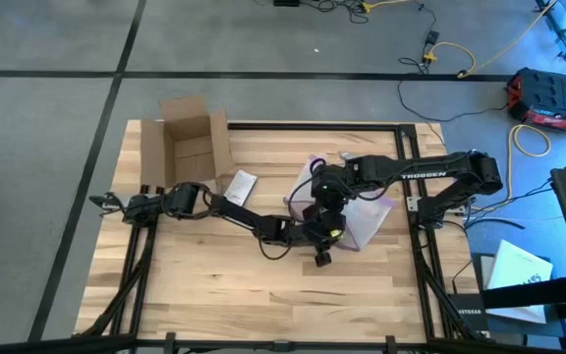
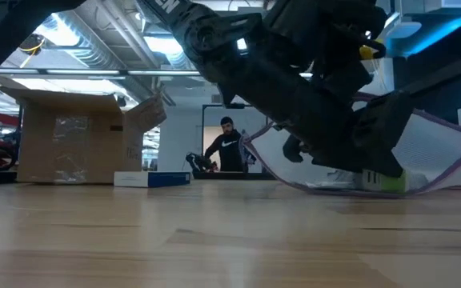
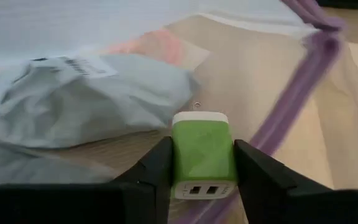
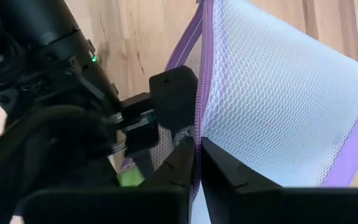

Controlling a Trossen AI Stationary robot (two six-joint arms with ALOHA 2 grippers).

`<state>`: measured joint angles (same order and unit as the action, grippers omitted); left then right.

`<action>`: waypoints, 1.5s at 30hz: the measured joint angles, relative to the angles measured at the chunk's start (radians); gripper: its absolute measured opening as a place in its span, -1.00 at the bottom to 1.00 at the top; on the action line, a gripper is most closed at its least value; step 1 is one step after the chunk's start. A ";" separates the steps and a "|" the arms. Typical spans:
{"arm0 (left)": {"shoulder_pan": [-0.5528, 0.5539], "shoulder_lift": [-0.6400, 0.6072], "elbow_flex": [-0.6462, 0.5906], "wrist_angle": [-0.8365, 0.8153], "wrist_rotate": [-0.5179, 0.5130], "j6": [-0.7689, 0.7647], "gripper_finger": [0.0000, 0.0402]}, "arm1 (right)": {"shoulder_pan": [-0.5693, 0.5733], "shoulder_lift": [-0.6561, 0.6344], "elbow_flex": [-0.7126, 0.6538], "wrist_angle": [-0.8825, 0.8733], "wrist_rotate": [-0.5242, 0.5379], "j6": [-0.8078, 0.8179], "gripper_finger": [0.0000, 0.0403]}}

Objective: Unpack boxes
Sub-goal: Put the green charger adapter into the zip bag

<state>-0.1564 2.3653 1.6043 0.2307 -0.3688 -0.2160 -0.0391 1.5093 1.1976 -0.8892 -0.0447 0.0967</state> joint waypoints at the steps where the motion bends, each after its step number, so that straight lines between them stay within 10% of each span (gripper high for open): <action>1: 0.000 0.000 0.000 0.003 -0.013 -0.023 -0.41 | 0.000 0.000 0.000 0.000 0.000 0.000 -0.95; 21: -0.031 -0.005 -0.001 -0.036 -0.007 0.013 -0.41 | 0.000 0.000 0.000 0.005 -0.001 0.000 -0.95; 45: -0.031 -0.118 -0.354 0.523 -0.220 -0.243 -0.41 | -0.001 -0.001 0.001 0.061 0.000 0.001 -0.95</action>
<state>-0.1875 2.2474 1.2502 0.7539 -0.5886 -0.4587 -0.0399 1.5082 1.1988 -0.8285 -0.0444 0.0978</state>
